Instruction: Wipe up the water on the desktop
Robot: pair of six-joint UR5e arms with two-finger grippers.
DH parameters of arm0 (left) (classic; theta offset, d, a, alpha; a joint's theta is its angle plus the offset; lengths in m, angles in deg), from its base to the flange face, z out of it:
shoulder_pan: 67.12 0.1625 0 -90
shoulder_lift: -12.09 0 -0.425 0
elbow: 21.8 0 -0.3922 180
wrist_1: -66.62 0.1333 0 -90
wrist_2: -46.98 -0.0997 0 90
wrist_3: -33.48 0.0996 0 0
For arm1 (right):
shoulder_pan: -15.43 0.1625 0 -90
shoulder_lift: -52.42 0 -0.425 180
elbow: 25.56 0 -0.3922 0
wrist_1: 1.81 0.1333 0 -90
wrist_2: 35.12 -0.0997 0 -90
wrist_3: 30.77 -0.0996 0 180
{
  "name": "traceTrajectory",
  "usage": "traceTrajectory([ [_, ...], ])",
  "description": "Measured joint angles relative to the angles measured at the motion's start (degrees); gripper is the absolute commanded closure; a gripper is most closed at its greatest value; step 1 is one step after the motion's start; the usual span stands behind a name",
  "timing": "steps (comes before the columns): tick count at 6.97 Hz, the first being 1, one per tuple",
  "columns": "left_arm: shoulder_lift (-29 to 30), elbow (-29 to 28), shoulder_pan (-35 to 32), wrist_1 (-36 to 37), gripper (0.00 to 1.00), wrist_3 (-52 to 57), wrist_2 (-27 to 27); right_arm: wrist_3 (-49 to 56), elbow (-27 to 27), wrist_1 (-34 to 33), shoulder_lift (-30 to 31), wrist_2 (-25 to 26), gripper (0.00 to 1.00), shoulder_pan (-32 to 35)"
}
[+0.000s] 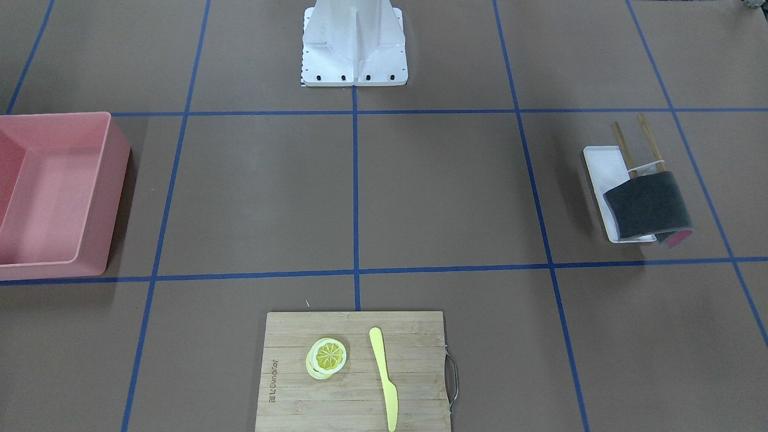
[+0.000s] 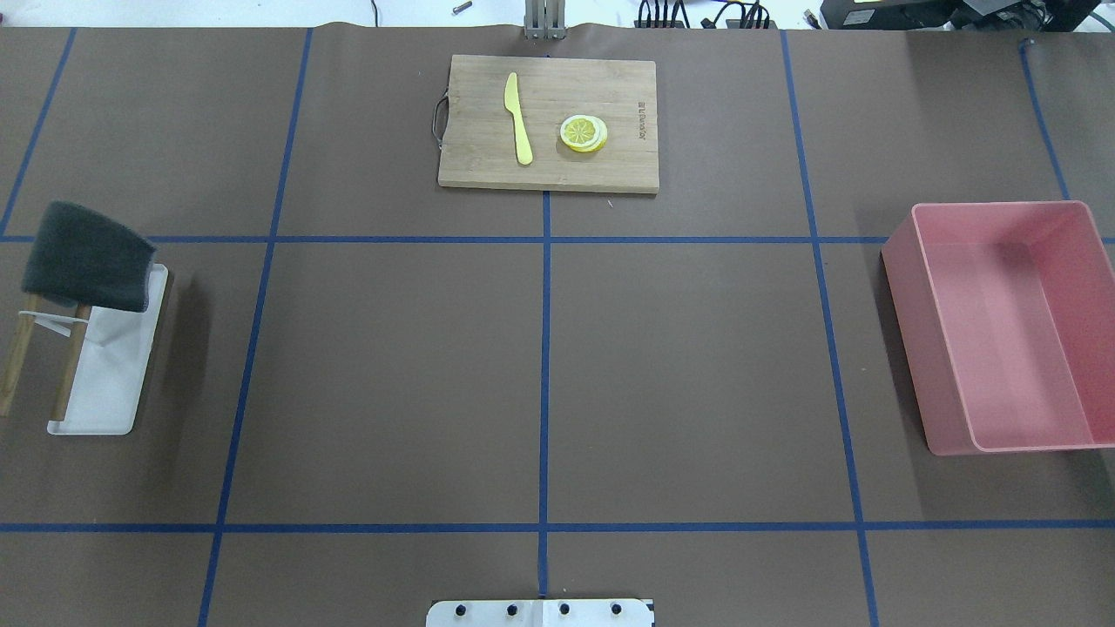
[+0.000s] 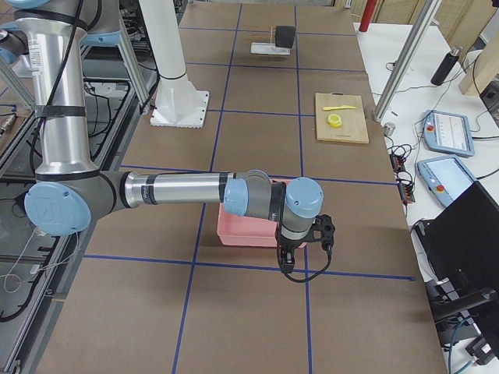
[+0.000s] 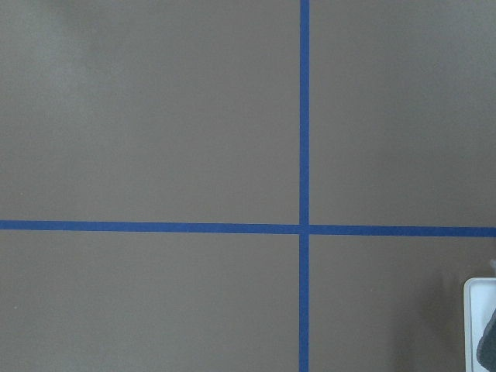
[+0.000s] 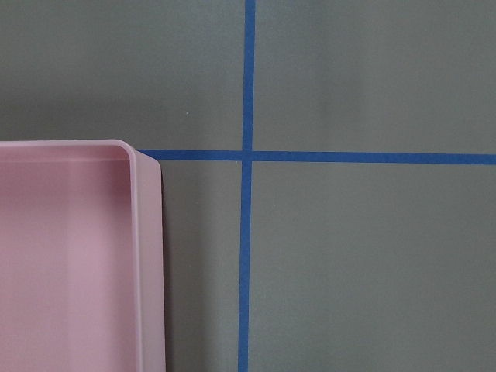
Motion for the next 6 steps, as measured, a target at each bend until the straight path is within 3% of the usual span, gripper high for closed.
traceTrajectory([
  [6, -1.24, 0.86, 0.44, -4.94, 0.02, -0.19, -0.35, 0.04, 0.32, 0.15, -0.41, -0.14, 0.00, 0.00],
])
